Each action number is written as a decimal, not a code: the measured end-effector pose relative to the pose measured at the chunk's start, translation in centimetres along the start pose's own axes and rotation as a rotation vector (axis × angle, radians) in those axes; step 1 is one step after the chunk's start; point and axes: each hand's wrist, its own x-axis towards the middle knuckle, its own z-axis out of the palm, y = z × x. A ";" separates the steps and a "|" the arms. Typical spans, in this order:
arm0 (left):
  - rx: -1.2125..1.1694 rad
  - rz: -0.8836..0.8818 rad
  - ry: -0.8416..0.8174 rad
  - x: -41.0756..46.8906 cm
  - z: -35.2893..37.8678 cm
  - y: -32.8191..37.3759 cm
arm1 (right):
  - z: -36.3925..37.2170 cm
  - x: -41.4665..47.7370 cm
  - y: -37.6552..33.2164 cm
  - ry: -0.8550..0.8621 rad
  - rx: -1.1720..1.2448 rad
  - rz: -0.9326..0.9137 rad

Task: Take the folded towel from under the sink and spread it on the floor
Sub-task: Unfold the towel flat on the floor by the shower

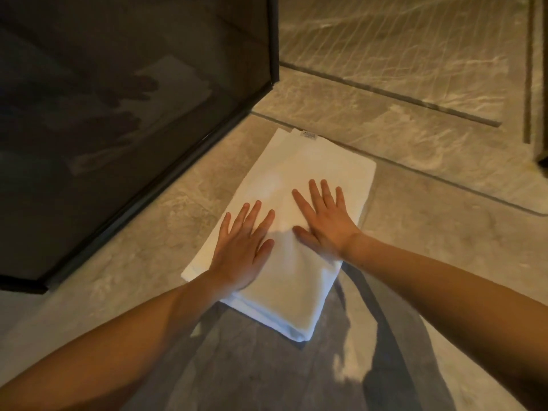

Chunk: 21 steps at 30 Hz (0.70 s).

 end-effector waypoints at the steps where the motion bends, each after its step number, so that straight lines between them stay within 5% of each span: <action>1: -0.006 0.022 -0.013 0.2 -0.4 -0.5 | 0.0 0.2 -0.2 -0.001 0.003 0.006; 5: -0.007 0.098 -0.085 0.6 -2.2 -2.8 | 0.3 0.1 0.0 -0.008 -0.011 0.023; 10: -0.216 -0.194 -0.136 0.6 -4.0 -3.9 | 0.5 0.2 0.1 0.000 -0.048 0.035; 21: -0.819 -0.339 -0.138 2.1 -7.0 -6.6 | 0.8 0.3 0.2 0.005 -0.083 0.052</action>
